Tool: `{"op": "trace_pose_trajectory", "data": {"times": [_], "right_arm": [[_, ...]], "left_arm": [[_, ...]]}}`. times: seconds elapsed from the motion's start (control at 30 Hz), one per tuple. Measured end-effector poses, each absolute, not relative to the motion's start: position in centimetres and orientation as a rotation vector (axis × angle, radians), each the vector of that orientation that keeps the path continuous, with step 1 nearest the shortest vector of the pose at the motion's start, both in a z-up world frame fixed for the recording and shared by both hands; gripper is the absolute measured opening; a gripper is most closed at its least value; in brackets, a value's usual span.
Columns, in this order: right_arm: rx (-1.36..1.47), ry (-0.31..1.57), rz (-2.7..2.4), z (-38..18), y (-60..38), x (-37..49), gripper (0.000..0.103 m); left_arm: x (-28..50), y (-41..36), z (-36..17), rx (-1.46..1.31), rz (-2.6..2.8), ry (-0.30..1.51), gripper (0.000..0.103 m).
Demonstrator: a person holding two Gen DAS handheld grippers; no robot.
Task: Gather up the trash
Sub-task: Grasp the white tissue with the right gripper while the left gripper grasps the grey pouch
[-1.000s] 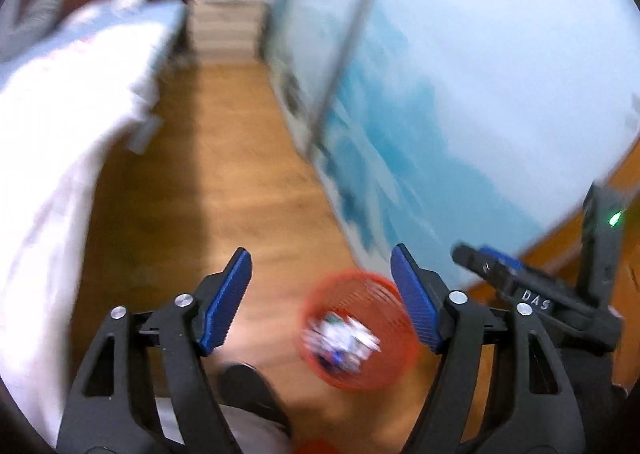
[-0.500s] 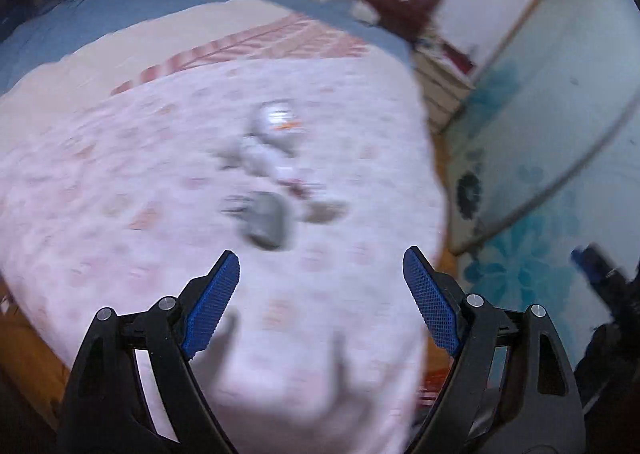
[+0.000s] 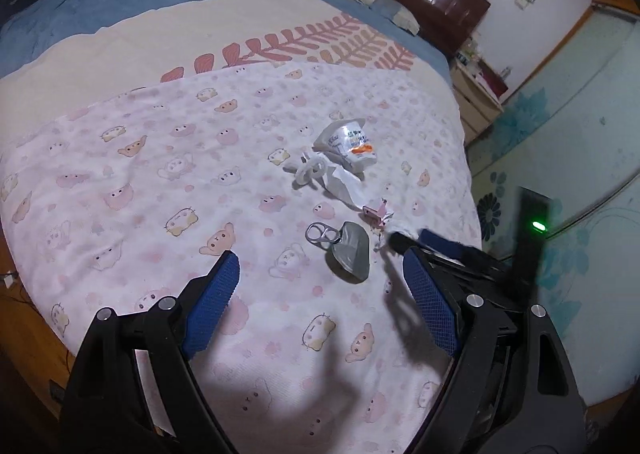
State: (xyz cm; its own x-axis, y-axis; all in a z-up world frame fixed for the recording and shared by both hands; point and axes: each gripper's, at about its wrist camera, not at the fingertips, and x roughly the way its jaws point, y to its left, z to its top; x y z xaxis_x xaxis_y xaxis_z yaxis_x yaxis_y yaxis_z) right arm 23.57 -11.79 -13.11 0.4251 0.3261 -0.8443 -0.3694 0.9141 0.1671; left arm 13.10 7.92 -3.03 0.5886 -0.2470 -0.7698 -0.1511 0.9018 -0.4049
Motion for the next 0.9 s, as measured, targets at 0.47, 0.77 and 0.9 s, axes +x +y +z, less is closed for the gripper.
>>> {"op": "trace_pose_trajectory", "data": {"times": [0.47,0.77,0.9], "right_arm": [[0.120,0.990,0.428,-9.5,-17.3,22.6,0.021],[0.111,1.000,0.407,-10.3,-19.0,23.0,0.021],[0.138,1.003,0.400,-10.1,-19.8,23.4,0.022]], "left_arm": [[17.4,4.9,-7.7,-0.386,-0.121,1.080,0.083],[20.3,2.5,-9.8,-0.316,-0.055,1.099,0.085],[20.7,1.4,-9.9,-0.271,-0.057,1.098,0.077]]}}
